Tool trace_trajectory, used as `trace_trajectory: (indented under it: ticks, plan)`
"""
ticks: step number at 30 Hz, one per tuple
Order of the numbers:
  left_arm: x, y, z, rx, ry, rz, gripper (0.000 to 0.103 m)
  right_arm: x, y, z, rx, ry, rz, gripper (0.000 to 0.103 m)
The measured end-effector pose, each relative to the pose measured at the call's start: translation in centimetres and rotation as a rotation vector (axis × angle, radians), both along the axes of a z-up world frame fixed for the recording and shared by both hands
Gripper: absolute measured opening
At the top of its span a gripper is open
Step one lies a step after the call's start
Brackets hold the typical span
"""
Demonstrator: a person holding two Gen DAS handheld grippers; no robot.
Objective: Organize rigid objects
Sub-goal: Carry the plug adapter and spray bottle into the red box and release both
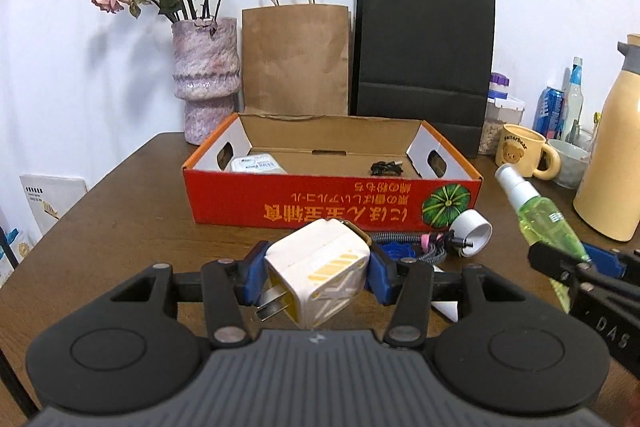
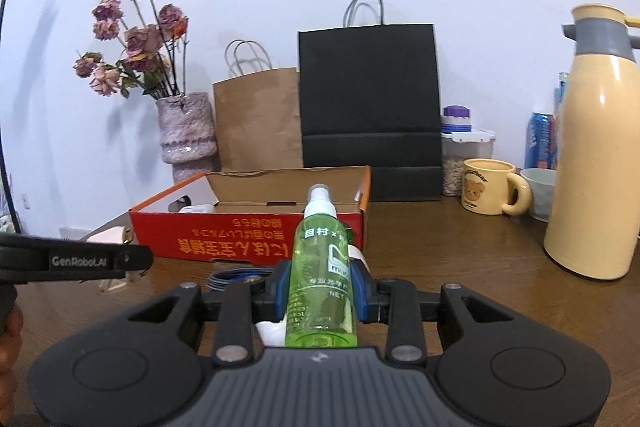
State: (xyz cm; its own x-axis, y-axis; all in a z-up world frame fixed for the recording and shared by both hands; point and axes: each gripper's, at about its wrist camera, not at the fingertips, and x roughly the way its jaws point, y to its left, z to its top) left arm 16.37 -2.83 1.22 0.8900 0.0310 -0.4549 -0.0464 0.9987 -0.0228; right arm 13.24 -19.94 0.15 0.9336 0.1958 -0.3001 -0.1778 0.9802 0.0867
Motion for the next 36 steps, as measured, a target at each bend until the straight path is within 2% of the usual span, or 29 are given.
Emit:
trace_trajectory:
  ticks: [14, 21, 36]
  plan:
    - [3.0, 1.1, 2.6, -0.015, -0.048, 0.029, 0.052, 3.6, 2.4, 2.4, -0.012, -0.018, 0.025, 0.030]
    - [5.1, 1.6, 3.3, -0.051, -0.061, 0.042, 0.052, 6.0, 3.6, 3.3, -0.012, -0.030, 0.028, 0.030]
    - [9.9, 3.4, 3.1, -0.073, -0.052, 0.107, 0.052, 11.7, 5.6, 3.2, -0.020, -0.019, 0.046, 0.030]
